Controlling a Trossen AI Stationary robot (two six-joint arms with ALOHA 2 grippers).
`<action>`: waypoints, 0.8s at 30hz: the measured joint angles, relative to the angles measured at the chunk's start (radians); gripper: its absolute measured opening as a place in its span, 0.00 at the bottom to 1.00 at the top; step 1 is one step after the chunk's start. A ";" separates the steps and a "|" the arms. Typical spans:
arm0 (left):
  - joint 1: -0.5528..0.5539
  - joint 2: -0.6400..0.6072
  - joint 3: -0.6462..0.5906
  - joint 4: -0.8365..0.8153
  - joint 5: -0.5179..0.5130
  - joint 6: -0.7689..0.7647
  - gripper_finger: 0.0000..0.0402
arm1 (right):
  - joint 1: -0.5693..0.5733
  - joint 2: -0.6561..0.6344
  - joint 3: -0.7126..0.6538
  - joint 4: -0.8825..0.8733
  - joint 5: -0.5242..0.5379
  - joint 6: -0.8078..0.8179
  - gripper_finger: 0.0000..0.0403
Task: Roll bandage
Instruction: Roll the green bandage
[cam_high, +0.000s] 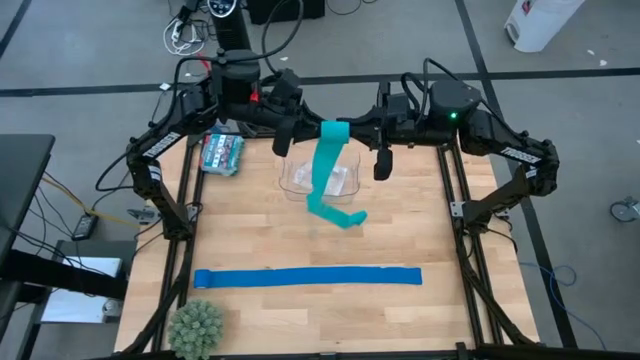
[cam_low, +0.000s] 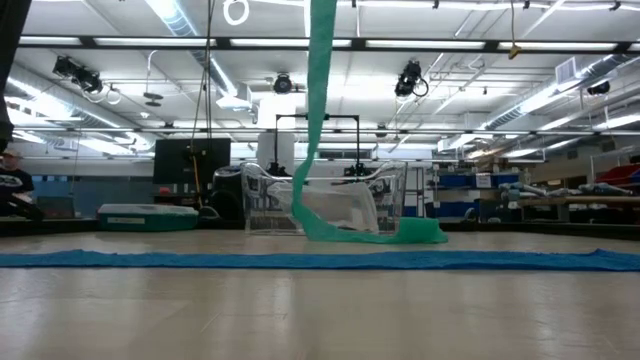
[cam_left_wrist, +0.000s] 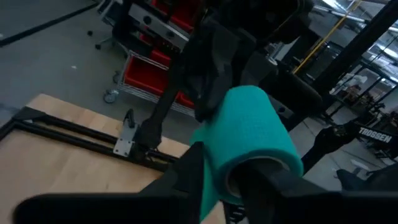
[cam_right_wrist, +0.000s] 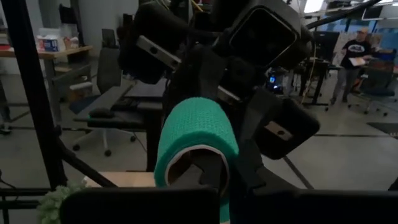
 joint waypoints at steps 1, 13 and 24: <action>0.007 0.000 0.005 0.000 0.001 0.004 0.31 | 0.000 -0.001 0.000 0.001 0.001 0.001 0.01; 0.077 -0.004 0.061 0.005 0.005 0.005 0.52 | 0.001 -0.036 -0.002 0.019 -0.010 0.046 0.00; 0.049 -0.002 0.061 -0.014 0.084 0.006 0.52 | -0.028 -0.056 -0.002 0.048 0.039 0.053 0.00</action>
